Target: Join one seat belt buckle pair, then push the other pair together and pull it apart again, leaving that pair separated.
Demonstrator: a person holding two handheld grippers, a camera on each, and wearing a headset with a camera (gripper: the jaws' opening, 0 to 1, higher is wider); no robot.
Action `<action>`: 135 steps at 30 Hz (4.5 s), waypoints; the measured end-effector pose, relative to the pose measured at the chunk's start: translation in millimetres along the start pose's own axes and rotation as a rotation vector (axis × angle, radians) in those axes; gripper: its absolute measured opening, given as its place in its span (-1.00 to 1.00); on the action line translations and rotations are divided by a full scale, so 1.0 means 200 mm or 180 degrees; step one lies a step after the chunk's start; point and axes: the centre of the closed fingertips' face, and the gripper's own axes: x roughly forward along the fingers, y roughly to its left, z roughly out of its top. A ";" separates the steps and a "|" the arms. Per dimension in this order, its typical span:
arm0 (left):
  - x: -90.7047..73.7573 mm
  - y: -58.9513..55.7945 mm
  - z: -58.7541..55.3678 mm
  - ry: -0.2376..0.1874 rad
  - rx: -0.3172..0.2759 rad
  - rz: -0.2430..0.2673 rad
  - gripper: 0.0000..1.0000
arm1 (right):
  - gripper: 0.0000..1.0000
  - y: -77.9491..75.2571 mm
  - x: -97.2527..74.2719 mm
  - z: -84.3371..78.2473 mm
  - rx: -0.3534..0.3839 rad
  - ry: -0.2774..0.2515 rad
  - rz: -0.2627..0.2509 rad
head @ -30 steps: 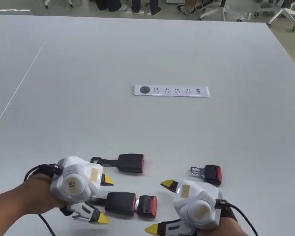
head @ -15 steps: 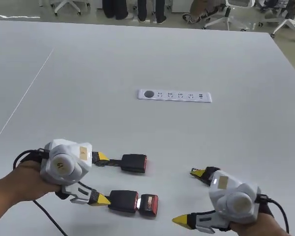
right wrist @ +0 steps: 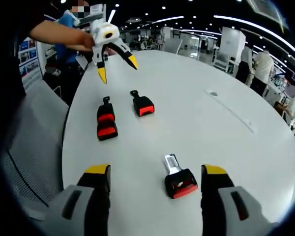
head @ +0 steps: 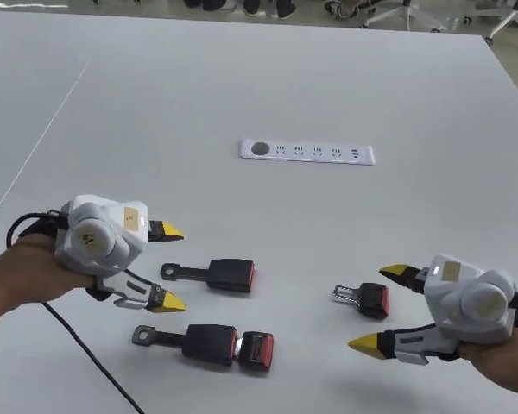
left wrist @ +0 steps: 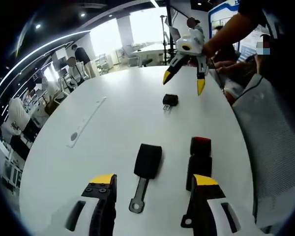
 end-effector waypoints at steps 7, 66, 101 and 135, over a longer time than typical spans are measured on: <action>0.14 0.07 0.00 0.0045 -0.0031 -0.0134 0.29 | 0.52 -0.09 0.05 -0.09 0.0042 0.0131 0.0083; 0.51 0.06 -0.15 0.0374 0.0397 -0.0816 -0.34 | -0.29 -0.19 0.21 -0.25 -0.0435 0.1081 0.0548; 0.52 0.06 -0.15 0.0430 0.0263 -0.0771 -0.34 | -0.29 -0.10 0.56 0.07 -0.0641 0.0784 0.0678; 0.53 0.06 -0.16 0.0518 0.0304 -0.0785 -0.35 | -0.30 0.04 0.75 0.27 -0.0639 0.0357 0.0821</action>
